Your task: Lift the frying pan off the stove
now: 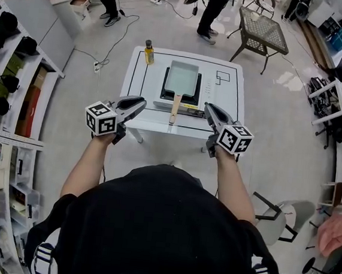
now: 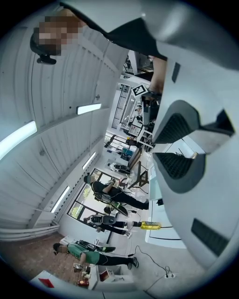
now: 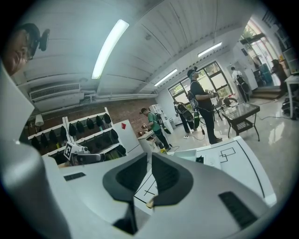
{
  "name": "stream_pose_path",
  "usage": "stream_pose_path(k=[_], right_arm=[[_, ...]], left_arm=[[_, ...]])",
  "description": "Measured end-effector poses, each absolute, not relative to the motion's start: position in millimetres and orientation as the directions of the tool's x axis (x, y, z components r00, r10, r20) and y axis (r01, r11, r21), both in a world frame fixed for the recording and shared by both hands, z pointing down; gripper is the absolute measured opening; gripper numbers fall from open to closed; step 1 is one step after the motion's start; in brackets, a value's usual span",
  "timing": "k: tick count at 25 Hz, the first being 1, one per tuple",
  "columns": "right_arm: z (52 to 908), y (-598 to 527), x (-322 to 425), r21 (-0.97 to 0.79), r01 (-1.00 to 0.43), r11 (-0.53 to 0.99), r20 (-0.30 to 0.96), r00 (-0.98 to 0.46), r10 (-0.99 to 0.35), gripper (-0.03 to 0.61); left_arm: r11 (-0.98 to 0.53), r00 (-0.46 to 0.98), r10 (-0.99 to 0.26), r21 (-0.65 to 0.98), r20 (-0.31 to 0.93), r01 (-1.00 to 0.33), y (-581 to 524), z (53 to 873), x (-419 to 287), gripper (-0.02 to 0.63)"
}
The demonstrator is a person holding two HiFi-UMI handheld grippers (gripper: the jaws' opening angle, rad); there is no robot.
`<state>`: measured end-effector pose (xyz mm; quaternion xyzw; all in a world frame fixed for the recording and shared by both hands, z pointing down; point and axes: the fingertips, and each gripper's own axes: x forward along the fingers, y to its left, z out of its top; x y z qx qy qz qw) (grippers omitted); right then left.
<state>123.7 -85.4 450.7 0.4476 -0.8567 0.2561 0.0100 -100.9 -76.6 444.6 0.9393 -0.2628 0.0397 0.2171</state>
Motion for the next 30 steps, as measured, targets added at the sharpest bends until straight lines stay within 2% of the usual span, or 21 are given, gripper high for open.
stream_pose_path(k=[30], right_arm=[[479.5, -157.2, 158.7, -0.474, -0.691, 0.545, 0.294, -0.708, -0.642, 0.043]], left_arm=[[-0.704, 0.807, -0.538, 0.397, 0.243, -0.589, -131.7, 455.4, -46.6, 0.066]])
